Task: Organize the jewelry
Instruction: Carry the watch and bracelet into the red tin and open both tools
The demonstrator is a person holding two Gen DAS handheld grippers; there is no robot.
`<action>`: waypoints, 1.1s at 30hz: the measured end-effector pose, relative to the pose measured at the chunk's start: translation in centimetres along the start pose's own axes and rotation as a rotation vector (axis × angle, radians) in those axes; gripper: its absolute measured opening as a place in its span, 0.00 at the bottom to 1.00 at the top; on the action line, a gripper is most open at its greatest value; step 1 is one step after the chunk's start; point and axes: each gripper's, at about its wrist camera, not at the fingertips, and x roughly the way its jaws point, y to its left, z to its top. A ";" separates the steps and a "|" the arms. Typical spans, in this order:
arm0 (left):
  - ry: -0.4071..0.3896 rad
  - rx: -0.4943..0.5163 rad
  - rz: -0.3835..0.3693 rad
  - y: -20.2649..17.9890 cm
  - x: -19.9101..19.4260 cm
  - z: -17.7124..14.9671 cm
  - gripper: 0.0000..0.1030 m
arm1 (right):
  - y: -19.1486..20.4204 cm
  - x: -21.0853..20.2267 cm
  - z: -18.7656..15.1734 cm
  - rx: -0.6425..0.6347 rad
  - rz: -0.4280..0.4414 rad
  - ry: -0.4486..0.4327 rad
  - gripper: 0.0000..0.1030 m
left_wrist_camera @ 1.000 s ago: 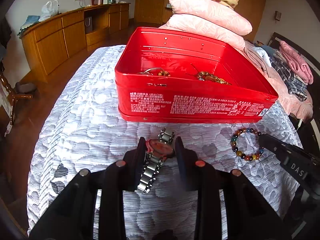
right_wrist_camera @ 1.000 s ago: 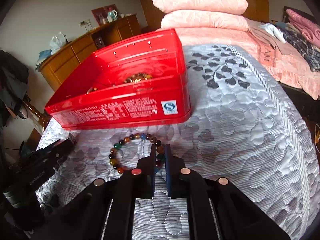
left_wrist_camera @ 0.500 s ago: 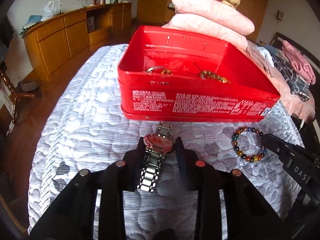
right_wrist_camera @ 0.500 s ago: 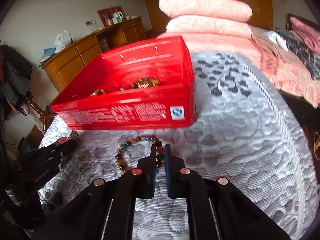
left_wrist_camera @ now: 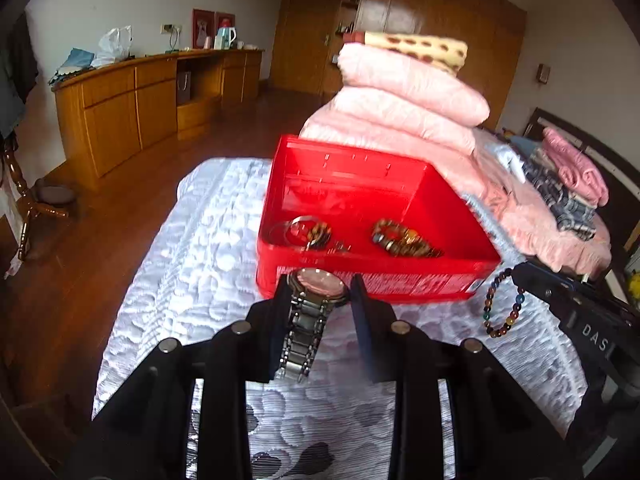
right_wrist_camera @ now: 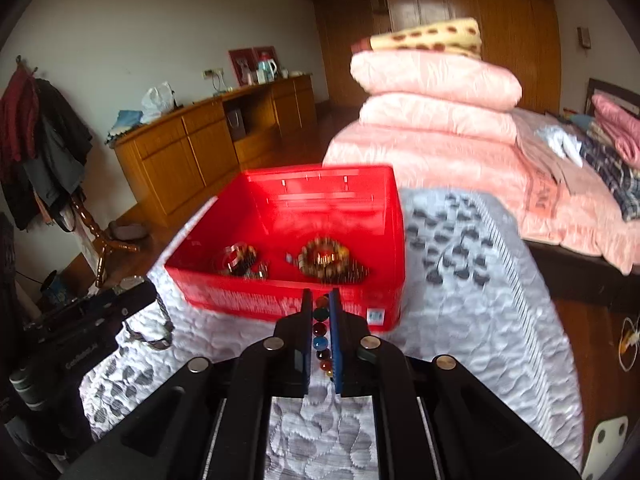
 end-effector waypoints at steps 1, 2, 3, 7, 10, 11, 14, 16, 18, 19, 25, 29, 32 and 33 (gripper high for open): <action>-0.010 -0.001 -0.005 -0.1 -0.3 0.2 0.28 | 0.0 -0.2 0.3 -0.003 0.002 -0.006 0.08; -0.020 -0.002 -0.011 -0.1 -0.6 0.5 0.28 | 0.0 -0.3 1.0 -0.005 0.007 -0.015 0.08; -0.032 -0.001 -0.019 -0.2 -0.8 0.9 0.28 | 0.1 -0.4 1.4 -0.006 0.011 -0.020 0.08; -0.075 0.007 -0.038 -0.8 -1.3 2.7 0.28 | 0.4 -0.2 3.3 -0.015 0.020 -0.042 0.08; -0.109 0.026 -0.037 -1.6 -1.1 4.5 0.28 | 0.6 0.7 4.6 -0.015 0.025 -0.048 0.08; -0.113 0.031 -0.043 -1.8 -0.7 5.1 0.28 | 0.5 1.1 5.0 -0.011 0.023 -0.048 0.08; -0.116 0.043 -0.048 -2.6 0.9 6.4 0.28 | 0.6 2.7 6.2 -0.005 0.021 -0.045 0.08; -0.111 0.039 -0.047 -2.8 2.4 7.1 0.28 | 0.6 3.8 6.5 -0.002 0.011 -0.042 0.08; -0.110 0.028 -0.047 -3.0 3.8 7.4 0.28 | 0.4 5.2 6.9 0.008 0.010 -0.031 0.08; -0.108 0.031 -0.038 -3.1 4.7 7.5 0.28 | 0.3 5.9 6.9 0.009 0.011 -0.021 0.08; -0.098 0.035 0.008 -2.4 7.0 7.0 0.52 | -0.3 7.2 6.1 0.003 -0.032 -0.022 0.22; -0.094 0.037 0.019 -1.8 7.0 6.7 0.52 | -0.8 7.1 5.7 0.019 -0.032 -0.019 0.24; -0.104 0.051 0.037 -1.6 6.5 6.4 0.57 | -1.0 6.7 5.3 0.024 -0.039 -0.025 0.33; -0.106 0.054 0.039 -1.6 6.3 6.3 0.58 | -1.2 6.5 5.1 0.025 -0.042 -0.027 0.35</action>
